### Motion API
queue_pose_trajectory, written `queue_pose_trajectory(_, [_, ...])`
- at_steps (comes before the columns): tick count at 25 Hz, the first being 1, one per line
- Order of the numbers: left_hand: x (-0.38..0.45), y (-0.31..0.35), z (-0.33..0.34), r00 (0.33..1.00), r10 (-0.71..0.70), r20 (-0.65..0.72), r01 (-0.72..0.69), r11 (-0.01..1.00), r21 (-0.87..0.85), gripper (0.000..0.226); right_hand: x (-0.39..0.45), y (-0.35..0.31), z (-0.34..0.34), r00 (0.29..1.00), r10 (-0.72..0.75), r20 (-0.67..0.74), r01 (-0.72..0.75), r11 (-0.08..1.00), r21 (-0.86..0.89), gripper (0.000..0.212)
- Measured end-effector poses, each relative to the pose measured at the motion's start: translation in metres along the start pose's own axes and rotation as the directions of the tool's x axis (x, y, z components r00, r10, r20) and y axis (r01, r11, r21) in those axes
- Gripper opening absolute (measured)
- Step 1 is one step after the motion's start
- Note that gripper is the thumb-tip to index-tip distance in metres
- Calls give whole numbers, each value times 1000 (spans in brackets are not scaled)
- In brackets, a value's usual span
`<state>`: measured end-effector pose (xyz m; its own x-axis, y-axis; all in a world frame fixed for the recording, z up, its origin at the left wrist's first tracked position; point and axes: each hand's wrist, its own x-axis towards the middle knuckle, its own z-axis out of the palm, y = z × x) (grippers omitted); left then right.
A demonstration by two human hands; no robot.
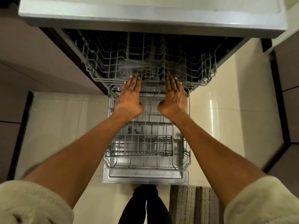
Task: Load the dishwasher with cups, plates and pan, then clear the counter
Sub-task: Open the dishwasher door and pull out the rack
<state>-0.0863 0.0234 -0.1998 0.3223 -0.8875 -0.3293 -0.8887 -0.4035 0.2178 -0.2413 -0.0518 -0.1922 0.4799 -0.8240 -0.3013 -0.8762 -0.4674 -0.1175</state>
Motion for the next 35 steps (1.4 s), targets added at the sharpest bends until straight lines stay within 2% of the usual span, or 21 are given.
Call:
queue_pose_trajectory(7, [-74,0,15,996,20,83,-12,996,-89,107,-75,-10,10,995,29,94,-38,995,87,102])
queue_pose_trajectory(11, [-103,4,16,993,19,118,-12,998,-56,106,-104,-12,9,989,31,146,-46,994,100,102])
queue_pose_trajectory(21, [-122,14,7,984,20,178,-8,998,-69,100,-122,-14,-8,980,46,195,-60,996,66,98])
queue_pose_trajectory(28, [-163,11,15,967,64,245,-36,992,-119,98,-161,-12,0,962,49,269,-71,995,72,108])
queue_pose_trajectory(35, [-194,8,27,953,53,299,-26,995,-95,91,-198,-20,1,952,35,303,-66,994,90,87])
